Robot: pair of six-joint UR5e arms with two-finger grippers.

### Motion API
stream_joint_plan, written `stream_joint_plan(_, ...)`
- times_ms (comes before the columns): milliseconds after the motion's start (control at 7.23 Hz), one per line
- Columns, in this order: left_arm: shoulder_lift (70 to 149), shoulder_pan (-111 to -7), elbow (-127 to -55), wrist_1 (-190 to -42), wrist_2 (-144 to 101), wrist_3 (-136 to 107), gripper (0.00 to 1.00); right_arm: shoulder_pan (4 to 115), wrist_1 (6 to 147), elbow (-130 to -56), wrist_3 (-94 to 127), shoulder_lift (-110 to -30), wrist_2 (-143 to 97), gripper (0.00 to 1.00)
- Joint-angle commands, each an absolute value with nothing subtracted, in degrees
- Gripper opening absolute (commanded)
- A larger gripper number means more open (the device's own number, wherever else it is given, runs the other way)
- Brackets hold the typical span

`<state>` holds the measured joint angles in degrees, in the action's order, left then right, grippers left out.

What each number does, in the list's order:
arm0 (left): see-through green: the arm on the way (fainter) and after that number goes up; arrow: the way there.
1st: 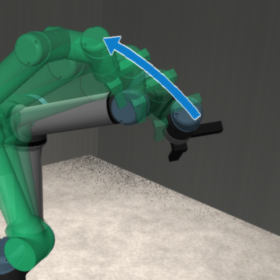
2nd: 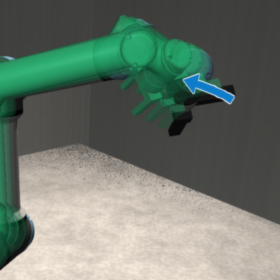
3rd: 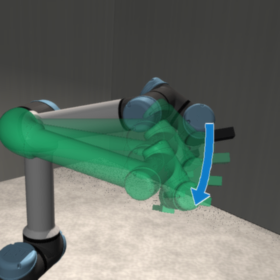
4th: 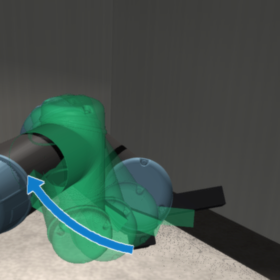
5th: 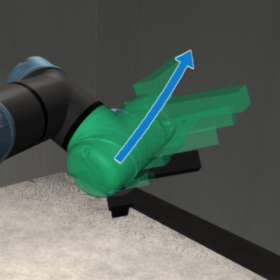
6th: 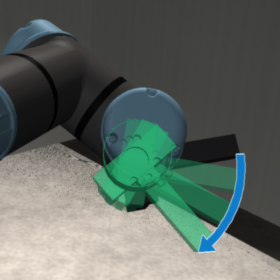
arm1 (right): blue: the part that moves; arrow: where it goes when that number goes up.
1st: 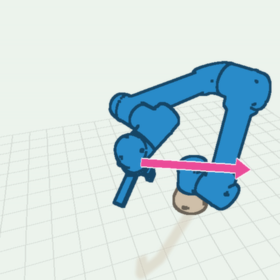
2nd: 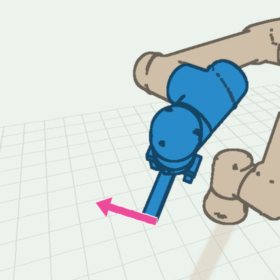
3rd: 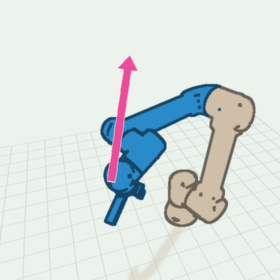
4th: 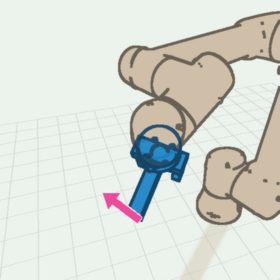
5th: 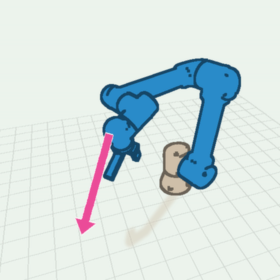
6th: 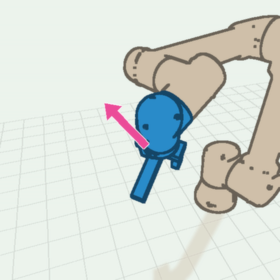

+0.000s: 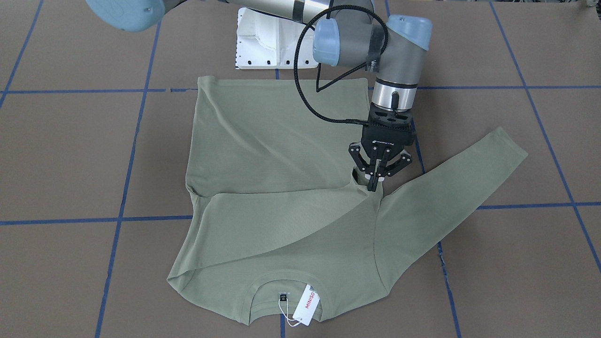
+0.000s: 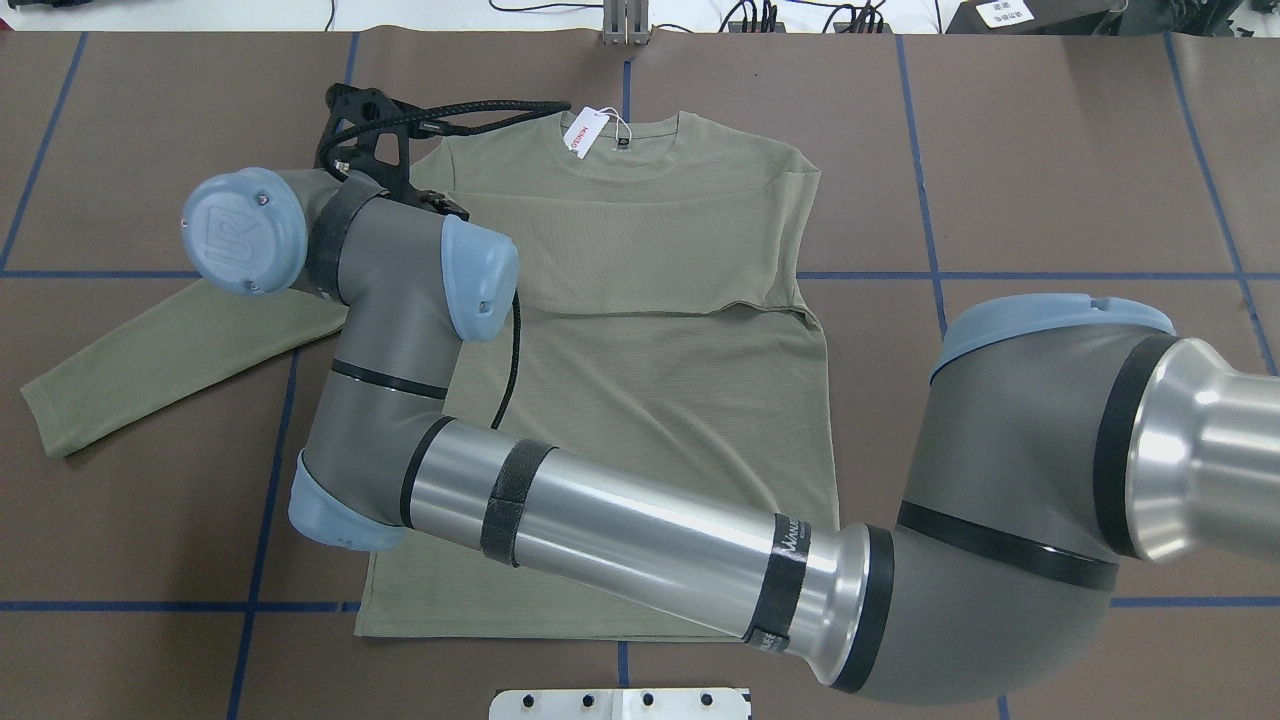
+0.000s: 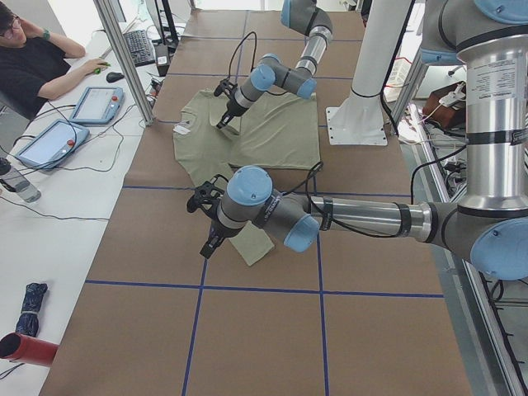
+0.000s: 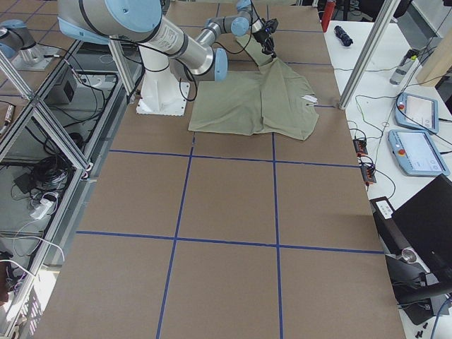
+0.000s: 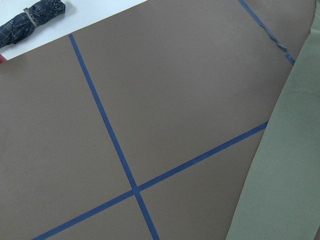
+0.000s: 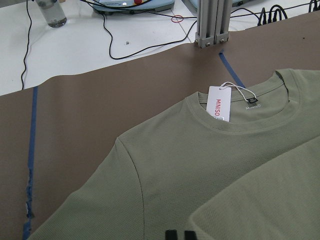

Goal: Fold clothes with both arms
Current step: 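Lift the sleeve cuff with the right gripper and carry it across the shirt body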

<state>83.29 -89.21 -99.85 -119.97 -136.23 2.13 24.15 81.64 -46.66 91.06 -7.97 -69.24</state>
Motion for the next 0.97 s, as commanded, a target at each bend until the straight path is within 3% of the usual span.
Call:
stream_joint_plan(0, 83.1, -89.2, -99.8, -120.0, -136.2, 2.2, 1.0, 24.2, 81.4, -45.4, 91.9, -6.1, -69.1, 0.39)
stream_joint_plan(138, 83.0, -89.2, -99.9, -120.1, -136.2, 2.1, 1.0, 24.2, 81.4, -45.3, 92.9, -5.7, -69.0, 0.61)
stream_joint_plan(277, 83.2, -89.2, -100.9, -120.1, -136.1, 1.8, 1.0, 24.3, 81.5, -45.3, 93.9, -5.8, -69.0, 1.0)
stream_joint_plan(553, 88.6, -89.1, -101.1, -120.4, -136.1, 0.9, 1.0, 28.4, 81.9, -47.8, 92.7, -6.4, -77.8, 1.0)
stream_joint_plan(830, 88.3, -89.0, -101.3, -127.2, -136.1, -1.3, 1.0, 36.4, 90.7, -59.9, 79.8, -13.0, -91.6, 1.0)
